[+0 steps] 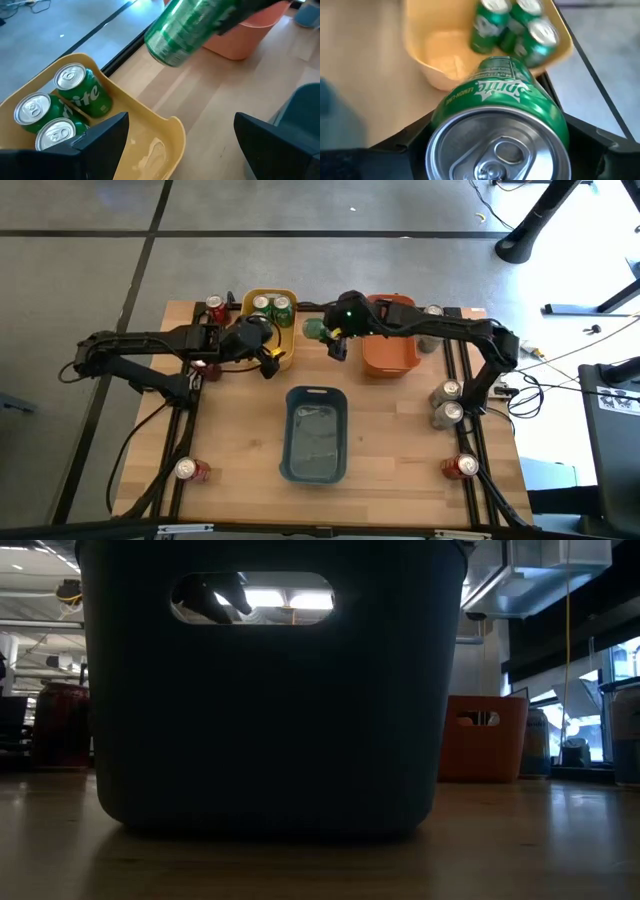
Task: Sort soda cans
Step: Put the green soda can into the yellow bin
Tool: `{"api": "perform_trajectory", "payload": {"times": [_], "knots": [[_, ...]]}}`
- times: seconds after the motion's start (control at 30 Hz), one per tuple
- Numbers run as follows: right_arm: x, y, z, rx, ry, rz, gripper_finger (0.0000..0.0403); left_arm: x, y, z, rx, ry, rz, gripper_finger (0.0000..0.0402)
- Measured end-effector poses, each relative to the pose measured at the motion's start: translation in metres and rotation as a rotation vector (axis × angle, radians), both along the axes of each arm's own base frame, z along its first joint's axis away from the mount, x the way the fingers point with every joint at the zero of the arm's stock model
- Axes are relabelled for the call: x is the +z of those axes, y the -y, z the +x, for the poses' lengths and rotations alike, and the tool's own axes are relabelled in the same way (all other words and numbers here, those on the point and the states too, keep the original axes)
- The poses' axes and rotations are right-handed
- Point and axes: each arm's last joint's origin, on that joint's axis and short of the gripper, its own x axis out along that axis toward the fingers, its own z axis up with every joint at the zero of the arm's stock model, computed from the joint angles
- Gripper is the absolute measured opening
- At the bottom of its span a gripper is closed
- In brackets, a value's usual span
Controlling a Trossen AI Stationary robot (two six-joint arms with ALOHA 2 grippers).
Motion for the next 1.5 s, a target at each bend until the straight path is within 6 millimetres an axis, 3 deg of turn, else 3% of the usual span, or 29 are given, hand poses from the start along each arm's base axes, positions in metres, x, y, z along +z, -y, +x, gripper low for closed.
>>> {"api": "perform_trajectory", "payload": {"times": [0.3,0.47,0.8,1.03,1.23,1.5], "knots": [[-0.037,0.039,-0.010,-0.092,-0.178,0.109,0.0307,-0.001,0.002,0.001,0.006,0.011,-0.015,0.0347],[-0.054,0.046,-0.014,-0.091,-0.269,0.187,0.0307,-0.001,0.002,0.001,0.003,0.010,-0.014,0.0347],[-0.095,0.051,0.000,-0.086,-0.360,0.253,0.0307,-0.001,0.002,0.001,0.000,0.008,-0.011,0.0347],[-0.100,0.052,0.005,-0.057,-0.325,0.297,0.0308,-0.001,0.002,0.001,-0.010,-0.001,-0.001,0.0347],[-0.100,0.053,0.008,-0.047,-0.292,0.292,0.0385,-0.001,0.002,0.001,-0.010,-0.001,-0.001,0.0347],[-0.098,0.054,0.012,-0.039,-0.247,0.278,0.0342,-0.001,0.002,0.001,-0.010,-0.001,-0.001,0.0347]]}}
